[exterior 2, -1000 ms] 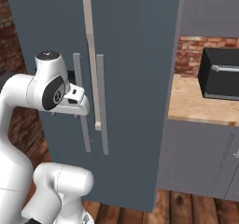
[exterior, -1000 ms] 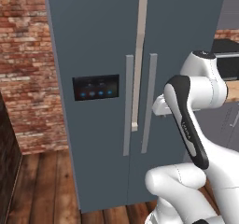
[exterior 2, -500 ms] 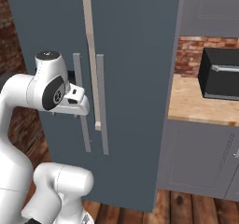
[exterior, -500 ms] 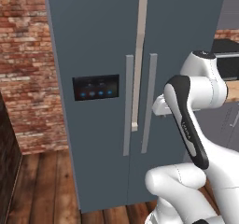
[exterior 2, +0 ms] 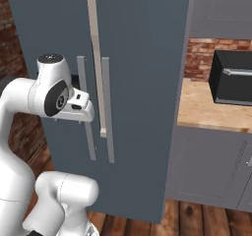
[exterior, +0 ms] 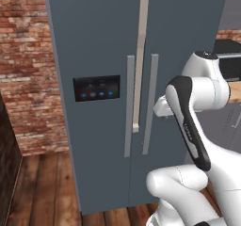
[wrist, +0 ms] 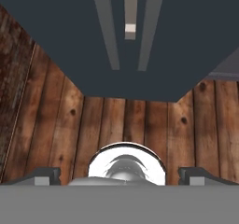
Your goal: Retrieve the sausage and cheese from the fridge and place them on the cutting board on the counter.
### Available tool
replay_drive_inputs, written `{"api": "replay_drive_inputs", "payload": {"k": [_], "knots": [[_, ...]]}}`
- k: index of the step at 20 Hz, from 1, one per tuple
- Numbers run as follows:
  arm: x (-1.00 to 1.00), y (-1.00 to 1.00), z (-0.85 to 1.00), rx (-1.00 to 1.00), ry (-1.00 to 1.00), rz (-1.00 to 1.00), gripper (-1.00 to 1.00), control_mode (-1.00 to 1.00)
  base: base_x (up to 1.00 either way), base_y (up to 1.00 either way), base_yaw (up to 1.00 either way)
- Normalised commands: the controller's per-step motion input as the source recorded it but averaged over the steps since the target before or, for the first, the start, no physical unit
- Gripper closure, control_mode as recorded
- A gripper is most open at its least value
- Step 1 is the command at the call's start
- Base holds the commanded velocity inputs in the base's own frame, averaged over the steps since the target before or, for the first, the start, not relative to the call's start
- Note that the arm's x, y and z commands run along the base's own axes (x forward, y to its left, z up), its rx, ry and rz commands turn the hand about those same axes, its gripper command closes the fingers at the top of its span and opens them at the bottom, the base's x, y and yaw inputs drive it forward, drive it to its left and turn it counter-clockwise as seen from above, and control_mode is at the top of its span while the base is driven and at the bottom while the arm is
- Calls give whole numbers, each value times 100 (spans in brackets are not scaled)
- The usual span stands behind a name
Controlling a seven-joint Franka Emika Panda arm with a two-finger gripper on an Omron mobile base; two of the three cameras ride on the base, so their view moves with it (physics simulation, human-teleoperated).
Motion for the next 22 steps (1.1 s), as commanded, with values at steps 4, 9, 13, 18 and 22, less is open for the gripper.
{"api": "replay_drive_inputs", "payload": {"k": [4, 9, 13, 18, 22], "knots": [[13, -14, -27, -1, -3, -4, -100, -100, 0, 0, 0], [96, -8, -40, -2, -1, -5, -100, -100, 0, 0, 0], [76, -18, -1, 0, -2, -1, -100, -100, 0, 0, 0], [18, -23, 3, 0, -6, 0, -100, -100, 0, 0, 0], [0, -4, 0, 0, -17, 0, -100, -100, 0, 0, 0]]}}
